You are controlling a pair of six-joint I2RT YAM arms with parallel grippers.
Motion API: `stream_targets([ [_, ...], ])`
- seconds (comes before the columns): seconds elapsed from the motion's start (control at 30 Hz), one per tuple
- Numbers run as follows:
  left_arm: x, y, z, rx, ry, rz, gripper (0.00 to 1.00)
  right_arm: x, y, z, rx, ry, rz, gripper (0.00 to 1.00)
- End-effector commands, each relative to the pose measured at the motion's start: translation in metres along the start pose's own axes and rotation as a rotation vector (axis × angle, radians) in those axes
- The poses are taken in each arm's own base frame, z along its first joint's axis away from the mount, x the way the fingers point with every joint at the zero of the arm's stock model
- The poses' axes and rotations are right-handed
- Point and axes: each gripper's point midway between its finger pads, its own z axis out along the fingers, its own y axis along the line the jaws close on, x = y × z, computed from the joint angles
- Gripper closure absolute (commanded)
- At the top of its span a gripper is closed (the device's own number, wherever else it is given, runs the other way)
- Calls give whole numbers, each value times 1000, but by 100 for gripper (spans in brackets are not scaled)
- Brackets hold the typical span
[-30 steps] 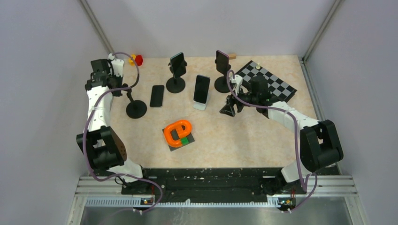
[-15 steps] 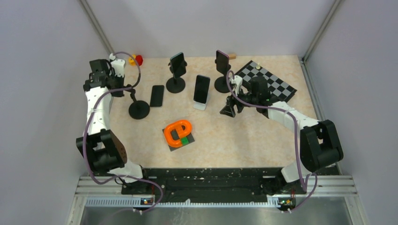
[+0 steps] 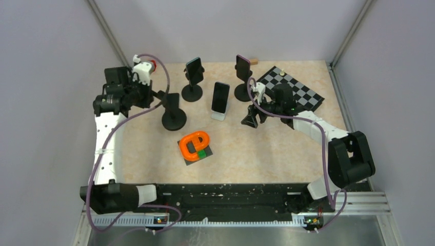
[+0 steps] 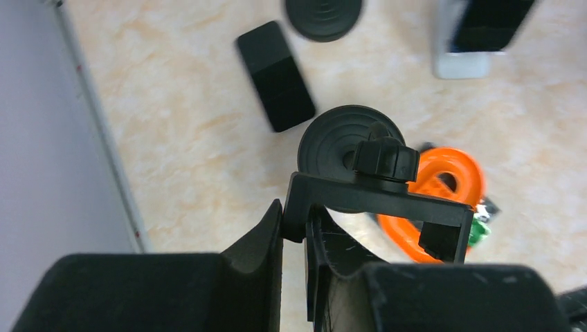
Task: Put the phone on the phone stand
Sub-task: Pick up the phone stand at the center of the board, then place the phone stand at the center of the board.
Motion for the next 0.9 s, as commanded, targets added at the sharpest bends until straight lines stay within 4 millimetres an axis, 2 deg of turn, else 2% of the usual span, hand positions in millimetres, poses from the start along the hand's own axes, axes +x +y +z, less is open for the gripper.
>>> stream_targets([
  [0.0,-42,-66,-25,132,-145,67,100,-27,-11,-17,62,-63,-64,28],
  [0.1,-54,-105,-31,224,-181,106,100,-34,-23,-30,112,-85,-59,27],
  [0.23,-69,-148,-28,325,-223,146,100,-45,-43,-57,180,-132,-26,24],
  [0.37,-77,-197,-15,421,-239,208,100,-61,-67,-100,286,-199,12,21],
  [0.5,-79,-243,1,487,-240,275,100,-76,-81,-143,376,-267,32,11],
  [0.67,-82,-292,18,557,-250,331,100,-61,-94,-174,572,-239,72,5],
  [0.73,-81,-309,27,570,-249,346,100,-50,-93,-182,634,-229,85,1],
  [0.87,-76,-334,42,590,-234,371,100,-34,-89,-193,719,-237,104,1],
])
